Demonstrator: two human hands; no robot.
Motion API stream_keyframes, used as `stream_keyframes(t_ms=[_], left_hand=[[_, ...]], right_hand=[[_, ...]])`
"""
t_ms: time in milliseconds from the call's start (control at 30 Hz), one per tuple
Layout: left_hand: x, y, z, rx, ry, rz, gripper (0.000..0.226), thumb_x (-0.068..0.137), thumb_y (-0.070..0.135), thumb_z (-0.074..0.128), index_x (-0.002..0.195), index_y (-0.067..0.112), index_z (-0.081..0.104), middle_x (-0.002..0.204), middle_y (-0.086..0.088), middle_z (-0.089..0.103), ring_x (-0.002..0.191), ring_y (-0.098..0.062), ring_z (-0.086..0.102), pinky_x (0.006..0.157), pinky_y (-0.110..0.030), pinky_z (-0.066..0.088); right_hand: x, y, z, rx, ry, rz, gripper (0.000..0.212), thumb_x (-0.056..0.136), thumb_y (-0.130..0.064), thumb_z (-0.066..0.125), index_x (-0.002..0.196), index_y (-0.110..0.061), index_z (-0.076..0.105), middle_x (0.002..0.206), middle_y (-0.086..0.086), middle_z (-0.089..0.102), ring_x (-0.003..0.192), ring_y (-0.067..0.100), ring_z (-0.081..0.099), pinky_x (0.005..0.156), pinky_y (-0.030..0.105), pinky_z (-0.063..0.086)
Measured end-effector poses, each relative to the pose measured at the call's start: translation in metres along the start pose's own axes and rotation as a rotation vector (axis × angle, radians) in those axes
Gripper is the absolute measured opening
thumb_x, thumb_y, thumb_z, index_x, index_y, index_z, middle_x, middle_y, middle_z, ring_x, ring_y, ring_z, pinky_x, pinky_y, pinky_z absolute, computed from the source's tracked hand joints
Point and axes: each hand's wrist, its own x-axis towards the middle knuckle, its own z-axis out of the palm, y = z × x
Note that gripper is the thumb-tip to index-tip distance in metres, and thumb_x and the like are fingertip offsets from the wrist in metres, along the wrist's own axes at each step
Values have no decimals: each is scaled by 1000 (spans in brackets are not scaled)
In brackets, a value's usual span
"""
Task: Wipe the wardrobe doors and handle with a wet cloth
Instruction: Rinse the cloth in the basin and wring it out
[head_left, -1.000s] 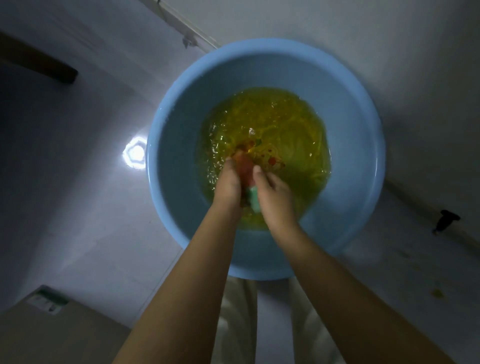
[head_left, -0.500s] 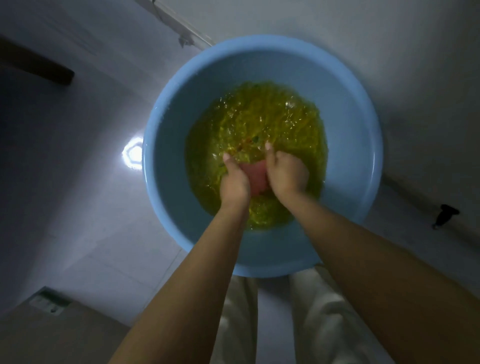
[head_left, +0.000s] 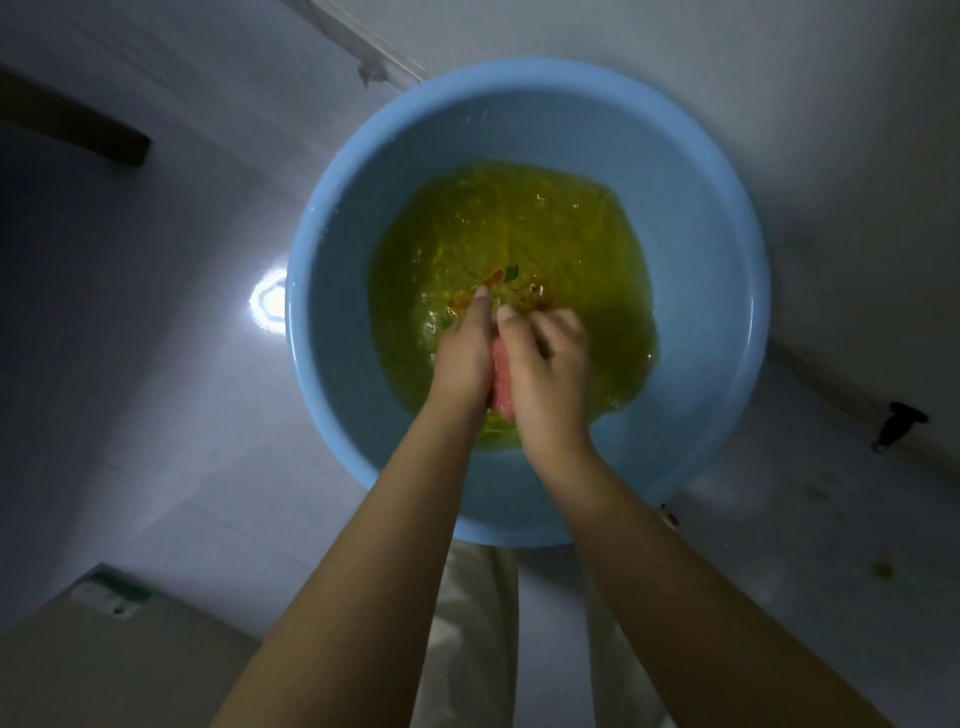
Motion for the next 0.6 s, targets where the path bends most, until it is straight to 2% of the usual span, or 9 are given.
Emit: stream_keyframes(t_ms=[67,133,167,233,300,367,400,500,600], left_hand=[[-11,3,6,-38,23,49,47,101,41,34,88,12,68,73,-4,68,70,-16,65,61,-24,50],[-20,7,13,-130,45,53,45,102,37,32,100,9,68,85,-9,69,81,-21,66,75,-32,53],[-21,9,15,-137,79,96,42,101,34,32,95,11,66,88,-10,67,85,-24,64,83,-39,52],[-16,10,16,-60,143,229,34,99,31,31,92,25,63,105,-5,62,103,-22,57,98,-45,43],[-10,12,16,68,183,315,32,100,35,28,106,43,58,139,1,43,134,-18,33,114,-45,23],[-7,12,14,299,199,354,34,103,33,29,125,49,49,154,8,20,143,-12,9,117,-44,8],[-6,11,15,379,185,389,36,104,32,28,130,46,47,155,8,21,143,-10,10,116,-42,9],[-13,11,18,278,114,436,44,104,38,20,130,33,55,138,5,53,127,-8,45,102,-28,35],[-15,10,17,235,131,340,50,102,46,22,100,28,69,102,4,71,97,-12,63,77,-27,46]], right_hand=[[7,-6,6,61,64,10,20,93,-31,58,74,-36,52,103,-16,43,104,18,52,80,20,46],[17,-11,8,202,41,137,6,97,-27,52,98,-31,57,114,-8,48,106,13,55,77,10,46],[21,-12,8,259,-5,186,14,98,-27,49,110,-29,57,116,-4,54,105,11,58,78,12,48],[22,-14,8,316,-143,289,24,100,-31,44,116,-21,59,112,1,63,105,18,62,87,29,50],[21,-15,9,409,-215,375,32,99,-32,43,115,-10,61,104,6,68,100,23,64,89,40,50],[20,-12,14,463,-198,387,39,93,-39,44,112,-11,65,103,9,71,101,23,66,93,47,49],[20,-10,17,437,-161,368,42,89,-44,44,109,-14,66,103,8,71,102,22,66,94,49,49],[19,-7,16,348,-42,313,44,89,-52,43,102,-18,68,97,3,72,98,15,67,94,44,50],[18,-6,11,304,18,262,34,97,-46,46,95,-21,69,88,-2,72,87,7,68,80,27,53]])
